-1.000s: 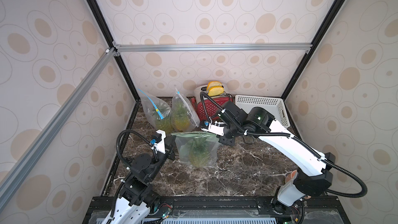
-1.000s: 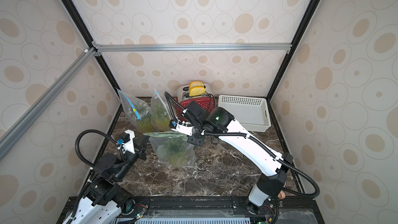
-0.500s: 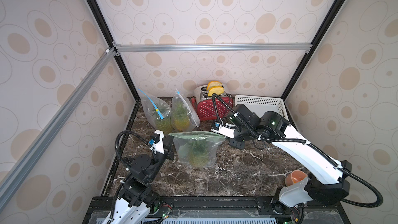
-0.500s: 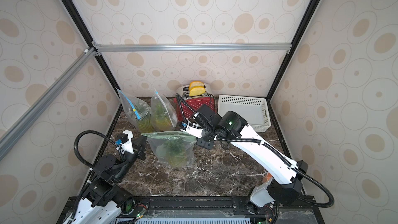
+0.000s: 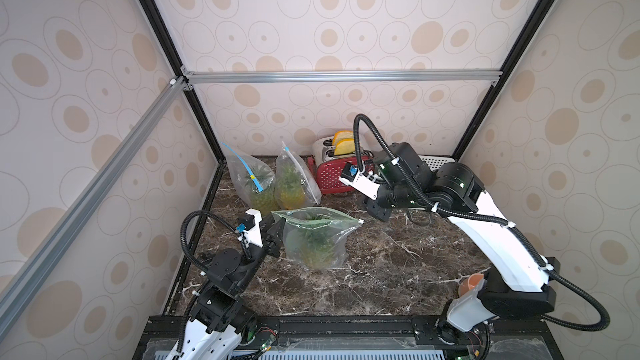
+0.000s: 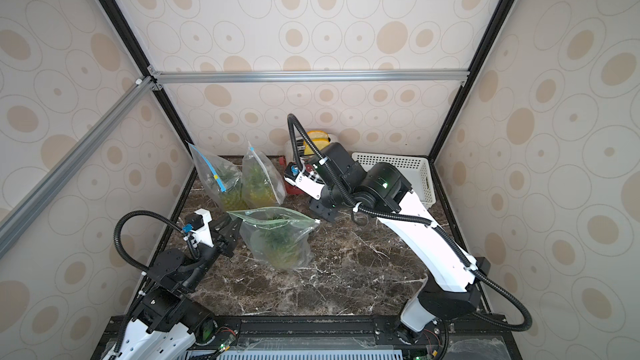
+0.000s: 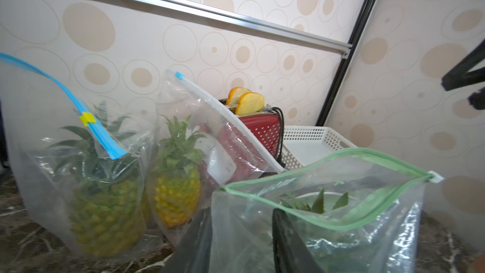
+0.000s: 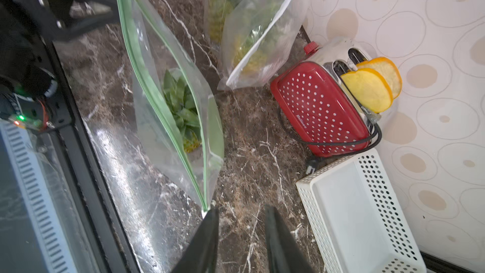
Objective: Open the zip-top bag and take out the pineapple
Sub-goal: Unzip the zipper on the zipper food storage bag, then pick up the pineapple from the zipper food storage bag.
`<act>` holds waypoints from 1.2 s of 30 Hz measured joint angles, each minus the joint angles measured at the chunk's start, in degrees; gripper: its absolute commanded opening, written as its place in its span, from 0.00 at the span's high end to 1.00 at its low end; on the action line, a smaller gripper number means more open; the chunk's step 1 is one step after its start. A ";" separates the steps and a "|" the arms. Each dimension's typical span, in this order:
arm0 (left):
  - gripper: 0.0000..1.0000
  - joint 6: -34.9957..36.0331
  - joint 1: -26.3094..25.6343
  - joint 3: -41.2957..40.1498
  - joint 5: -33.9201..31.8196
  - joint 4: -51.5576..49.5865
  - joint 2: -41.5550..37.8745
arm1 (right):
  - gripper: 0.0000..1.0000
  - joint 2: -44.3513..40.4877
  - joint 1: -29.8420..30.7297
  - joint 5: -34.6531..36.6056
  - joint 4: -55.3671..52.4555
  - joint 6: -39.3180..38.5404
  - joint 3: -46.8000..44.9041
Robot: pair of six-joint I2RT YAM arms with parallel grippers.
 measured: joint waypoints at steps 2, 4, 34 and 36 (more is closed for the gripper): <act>0.52 -0.31 0.00 0.00 0.57 -0.11 -0.50 | 0.74 5.07 1.20 -1.29 -1.40 2.62 7.26; 0.51 -0.70 0.00 -0.02 0.92 -0.33 -1.29 | 0.77 9.68 2.10 -2.78 -2.43 5.22 12.37; 0.48 -4.28 0.00 -2.97 1.22 -4.79 -8.87 | 0.62 22.71 6.45 -4.24 -2.08 30.99 12.26; 0.48 -4.33 0.02 -2.97 1.25 -4.79 -8.87 | 0.59 24.04 6.03 -3.91 -1.84 31.85 12.26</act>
